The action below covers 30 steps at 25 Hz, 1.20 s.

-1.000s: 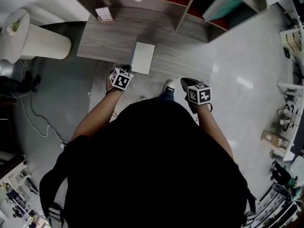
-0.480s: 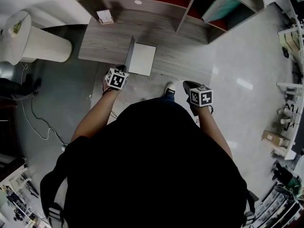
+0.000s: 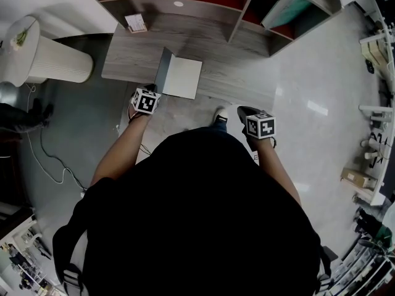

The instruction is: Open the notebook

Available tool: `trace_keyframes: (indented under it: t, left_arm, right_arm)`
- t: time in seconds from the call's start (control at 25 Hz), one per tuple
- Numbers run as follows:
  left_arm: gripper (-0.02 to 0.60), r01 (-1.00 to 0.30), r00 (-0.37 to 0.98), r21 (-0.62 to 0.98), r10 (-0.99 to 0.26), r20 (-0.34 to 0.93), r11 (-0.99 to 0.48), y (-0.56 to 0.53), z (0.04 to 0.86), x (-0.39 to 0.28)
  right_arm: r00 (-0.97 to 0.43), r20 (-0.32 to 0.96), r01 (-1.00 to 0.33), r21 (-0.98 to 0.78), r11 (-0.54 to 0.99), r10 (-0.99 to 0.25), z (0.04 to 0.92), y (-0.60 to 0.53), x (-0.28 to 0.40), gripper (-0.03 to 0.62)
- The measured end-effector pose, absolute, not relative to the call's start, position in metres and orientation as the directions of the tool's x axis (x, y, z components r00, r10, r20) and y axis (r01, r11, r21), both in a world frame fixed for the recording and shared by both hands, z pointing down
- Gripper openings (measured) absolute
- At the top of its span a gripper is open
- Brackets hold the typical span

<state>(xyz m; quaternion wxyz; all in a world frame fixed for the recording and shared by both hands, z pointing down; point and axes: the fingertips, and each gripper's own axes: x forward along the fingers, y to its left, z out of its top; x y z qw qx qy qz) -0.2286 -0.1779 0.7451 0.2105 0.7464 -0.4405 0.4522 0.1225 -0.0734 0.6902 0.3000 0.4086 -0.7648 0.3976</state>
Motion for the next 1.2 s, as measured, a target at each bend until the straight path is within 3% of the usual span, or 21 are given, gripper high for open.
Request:
trace_keyframes:
  t: [1.2]
  left_arm:
    - [0.035,-0.903,0.153,-0.095,-0.521,0.840,-0.420,-0.182,0.746,-0.268]
  right_arm:
    - [-0.466,0.799,-0.872,-0.343,0.349,-0.379,0.690,-0.067,0.132,0.003]
